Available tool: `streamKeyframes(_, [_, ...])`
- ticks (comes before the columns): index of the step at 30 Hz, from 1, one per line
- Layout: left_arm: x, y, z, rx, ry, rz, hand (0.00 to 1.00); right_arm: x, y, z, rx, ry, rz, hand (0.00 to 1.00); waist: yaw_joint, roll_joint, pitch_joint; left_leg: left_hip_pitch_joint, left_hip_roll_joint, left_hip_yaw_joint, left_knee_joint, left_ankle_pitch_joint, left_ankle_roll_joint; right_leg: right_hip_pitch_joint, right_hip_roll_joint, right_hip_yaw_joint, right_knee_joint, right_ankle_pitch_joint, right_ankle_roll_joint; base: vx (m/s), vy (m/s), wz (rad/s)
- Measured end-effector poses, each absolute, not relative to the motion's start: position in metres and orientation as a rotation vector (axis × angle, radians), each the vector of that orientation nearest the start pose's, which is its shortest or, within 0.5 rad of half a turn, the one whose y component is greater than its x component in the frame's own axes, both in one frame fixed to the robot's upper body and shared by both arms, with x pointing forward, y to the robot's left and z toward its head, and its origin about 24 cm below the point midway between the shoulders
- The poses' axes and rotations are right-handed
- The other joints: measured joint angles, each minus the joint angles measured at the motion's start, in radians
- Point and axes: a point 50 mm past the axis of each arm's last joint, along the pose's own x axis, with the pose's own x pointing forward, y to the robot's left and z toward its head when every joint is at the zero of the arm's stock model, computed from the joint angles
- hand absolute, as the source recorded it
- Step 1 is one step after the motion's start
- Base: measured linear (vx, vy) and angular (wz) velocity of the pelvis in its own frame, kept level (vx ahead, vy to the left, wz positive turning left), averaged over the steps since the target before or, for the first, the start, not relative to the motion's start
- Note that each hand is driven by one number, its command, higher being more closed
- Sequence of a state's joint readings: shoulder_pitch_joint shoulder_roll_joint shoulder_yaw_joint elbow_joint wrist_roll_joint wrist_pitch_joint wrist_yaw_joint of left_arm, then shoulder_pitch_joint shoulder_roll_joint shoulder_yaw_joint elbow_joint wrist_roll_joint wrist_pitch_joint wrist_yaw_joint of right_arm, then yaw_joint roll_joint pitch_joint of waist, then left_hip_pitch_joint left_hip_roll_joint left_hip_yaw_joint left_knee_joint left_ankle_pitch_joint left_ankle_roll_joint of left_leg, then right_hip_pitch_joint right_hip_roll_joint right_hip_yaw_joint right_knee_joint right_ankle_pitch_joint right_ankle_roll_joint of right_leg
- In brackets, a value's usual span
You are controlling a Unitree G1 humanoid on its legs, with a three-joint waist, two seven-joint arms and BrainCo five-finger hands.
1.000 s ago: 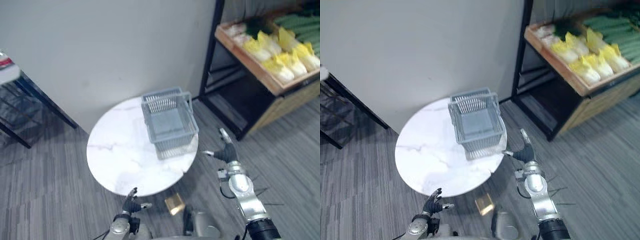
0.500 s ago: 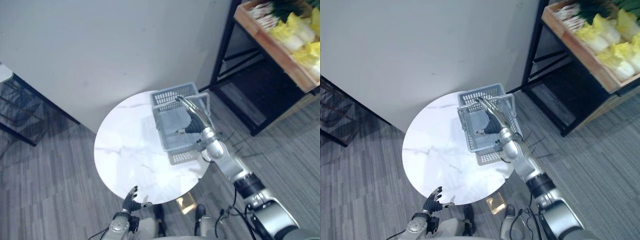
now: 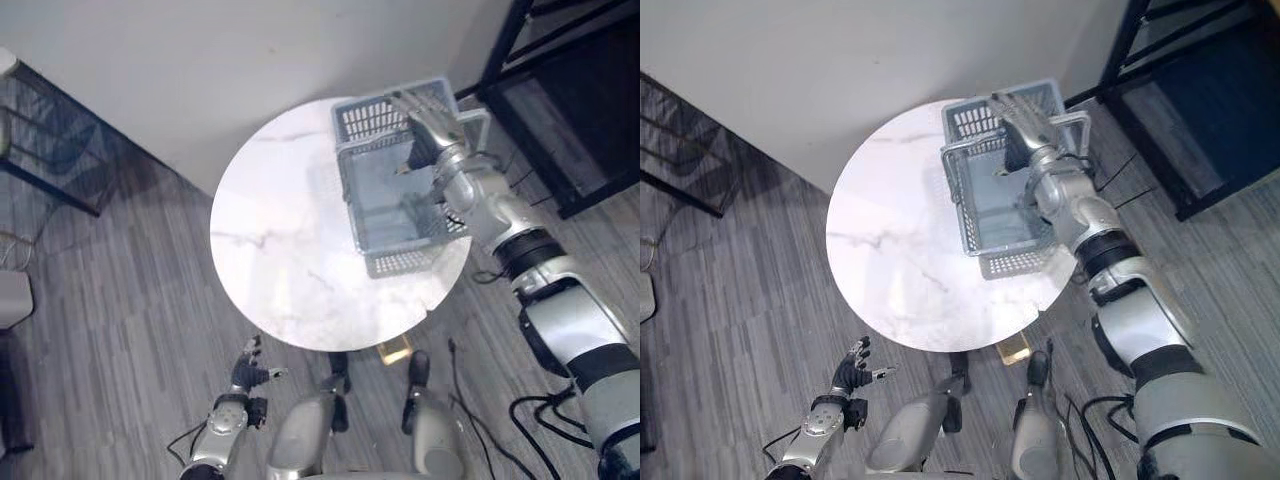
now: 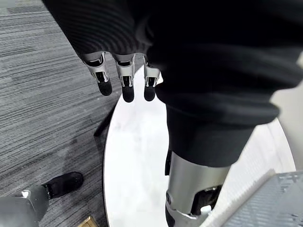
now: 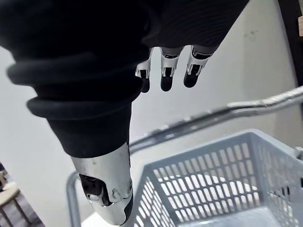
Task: Pick vegetable in the basket
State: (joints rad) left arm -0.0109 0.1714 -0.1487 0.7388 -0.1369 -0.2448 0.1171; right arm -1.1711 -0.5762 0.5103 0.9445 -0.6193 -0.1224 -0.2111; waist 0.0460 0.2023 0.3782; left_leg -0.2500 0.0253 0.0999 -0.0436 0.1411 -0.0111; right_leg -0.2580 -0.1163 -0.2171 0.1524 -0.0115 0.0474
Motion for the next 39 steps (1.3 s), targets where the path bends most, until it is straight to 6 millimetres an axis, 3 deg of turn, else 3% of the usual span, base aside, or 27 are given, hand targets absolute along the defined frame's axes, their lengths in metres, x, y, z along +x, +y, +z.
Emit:
streamKeyframes(4, [0.206, 0.184, -0.087, 0.103, 0.47, 0.077, 0.0, 0.413, -0.197, 0.258, -1.456, -0.413, -0.172, 1.0, 0.008, 0.009, 0.025, 0.0, -0.002, -0.019, -0.036, 0.029, -0.004, -0.038, -0.006, -0.005, 0.062, -0.027, -0.005, -0.05, -0.025, 0.15])
streamKeyframes(7, [0.207, 0.185, -0.086, 0.103, 0.467, 0.078, 0.0, 0.412, -0.204, 0.261, -1.412, -0.399, -0.204, 1.0, 0.02, 0.01, 0.026, -0.001, -0.002, -0.022, -0.049, 0.041, -0.002, -0.055, -0.008, -0.004, 0.088, -0.038, -0.005, -0.01, -0.017, 0.03])
streamKeyframes(17, [0.207, 0.184, -0.086, 0.101, 0.465, 0.076, 0.0, 0.393, -0.229, 0.233, -1.28, -0.388, -0.225, 1.0, 0.014, 0.005, 0.026, 0.018, -0.001, -0.014, -0.051, 0.044, -0.004, -0.051, -0.008, 0.013, 0.103, -0.043, -0.005, 0.0, -0.001, 0.0])
streamKeyframes(19, [0.206, 0.183, -0.087, 0.1, 0.472, 0.077, 0.0, 0.379, -0.238, 0.211, -1.175, -0.373, -0.229, 1.0, -0.004, -0.004, 0.027, 0.046, -0.001, -0.013, -0.052, 0.043, -0.004, -0.02, -0.007, 0.017, 0.096, -0.045, -0.001, 0.0, 0.0, 0.0])
streamKeyframes(24, [0.199, 0.186, -0.091, 0.095, 0.505, 0.096, 0.0, 0.33, -0.257, 0.145, -0.818, -0.285, -0.269, 1.0, -0.063, -0.059, 0.011, 0.089, 0.007, 0.008, -0.053, 0.034, -0.012, 0.027, 0.003, 0.034, 0.067, -0.045, 0.004, 0.01, -0.011, -0.1])
streamKeyframes(28, [0.184, 0.195, -0.095, 0.103, 0.539, 0.128, 0.0, 0.28, -0.279, 0.101, -0.669, -0.169, -0.332, 1.0, -0.093, -0.116, -0.055, 0.122, 0.015, 0.038, -0.053, 0.013, -0.019, 0.059, 0.011, 0.064, 0.029, -0.04, 0.012, 0.05, -0.001, -0.21])
streamKeyframes(30, [0.178, 0.199, -0.097, 0.1, 0.552, 0.146, 0.0, 0.259, -0.289, 0.084, -0.614, -0.108, -0.361, 1.0, -0.103, -0.133, -0.092, 0.134, 0.018, 0.057, -0.053, 0.003, -0.021, 0.068, 0.017, 0.084, 0.011, -0.035, 0.014, 0.07, 0.0, -0.31])
streamKeyframes(35, [0.161, 0.209, -0.101, 0.084, 0.581, 0.184, 0.0, 0.212, -0.297, 0.044, -0.416, 0.045, -0.396, 1.0, -0.148, -0.151, -0.169, 0.189, 0.028, 0.145, -0.052, -0.034, -0.023, 0.099, 0.037, 0.168, -0.034, -0.006, 0.012, 0.07, 0.002, -0.5])
streamKeyframes(39, [0.161, 0.21, -0.096, 0.066, 0.557, 0.208, 0.0, 0.189, -0.295, 0.024, -0.261, 0.106, -0.439, 1.0, -0.158, -0.151, -0.181, 0.238, 0.033, 0.207, -0.052, -0.055, -0.026, 0.125, 0.049, 0.22, -0.053, 0.006, 0.016, 0.04, 0.0, -0.5])
